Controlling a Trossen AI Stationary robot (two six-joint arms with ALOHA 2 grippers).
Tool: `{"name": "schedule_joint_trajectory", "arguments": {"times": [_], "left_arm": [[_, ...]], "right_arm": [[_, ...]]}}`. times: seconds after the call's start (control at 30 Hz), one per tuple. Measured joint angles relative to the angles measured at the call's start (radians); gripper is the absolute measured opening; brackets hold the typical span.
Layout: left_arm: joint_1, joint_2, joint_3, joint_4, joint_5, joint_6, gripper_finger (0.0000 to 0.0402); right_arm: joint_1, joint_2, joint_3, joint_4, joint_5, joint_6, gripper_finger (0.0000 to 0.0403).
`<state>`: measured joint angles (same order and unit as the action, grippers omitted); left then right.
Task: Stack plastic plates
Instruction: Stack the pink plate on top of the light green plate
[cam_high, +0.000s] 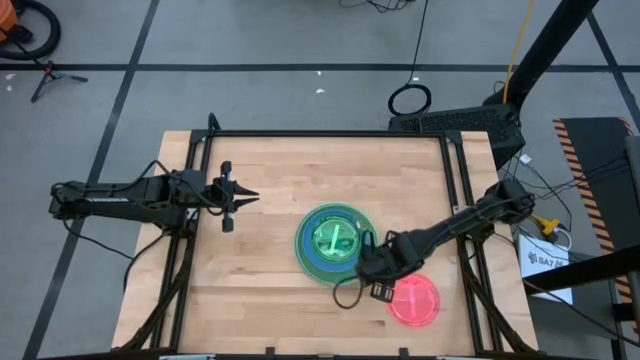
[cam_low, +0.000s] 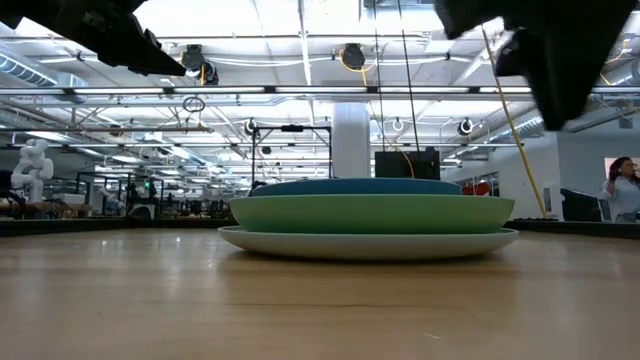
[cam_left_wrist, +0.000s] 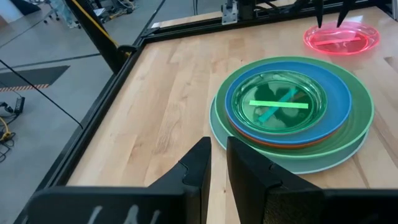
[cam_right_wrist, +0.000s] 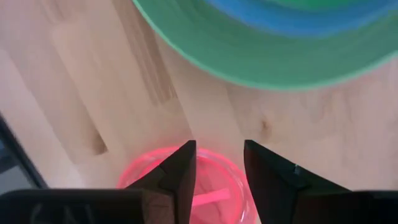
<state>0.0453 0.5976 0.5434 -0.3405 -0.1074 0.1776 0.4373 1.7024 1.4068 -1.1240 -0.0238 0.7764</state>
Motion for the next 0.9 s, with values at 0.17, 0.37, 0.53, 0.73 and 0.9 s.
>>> {"name": "schedule_joint_trajectory", "arguments": {"times": [0.17,0.37,0.53,0.73,0.9], "left_arm": [[0.000,0.000,0.000,0.000,0.000,0.000,0.0060],[0.000,0.000,0.000,0.001,0.000,-0.003,0.0060],[0.000,0.000,0.000,0.001,0.000,0.000,0.0060],[0.000,0.000,0.000,0.001,0.000,0.000,0.0060],[0.000,0.000,0.000,0.001,0.000,0.000,0.0060]], "right_arm": [[0.074,-0.072,-0.133,0.085,-0.004,0.115,0.0126],[0.161,-0.223,-0.368,0.138,-0.006,0.313,0.0113],[0.193,-0.296,-0.537,0.234,-0.040,0.423,0.0114],[0.193,-0.308,-0.624,0.290,-0.057,0.425,0.0123],[0.191,-0.308,-0.629,0.296,-0.052,0.376,0.0125]]}}
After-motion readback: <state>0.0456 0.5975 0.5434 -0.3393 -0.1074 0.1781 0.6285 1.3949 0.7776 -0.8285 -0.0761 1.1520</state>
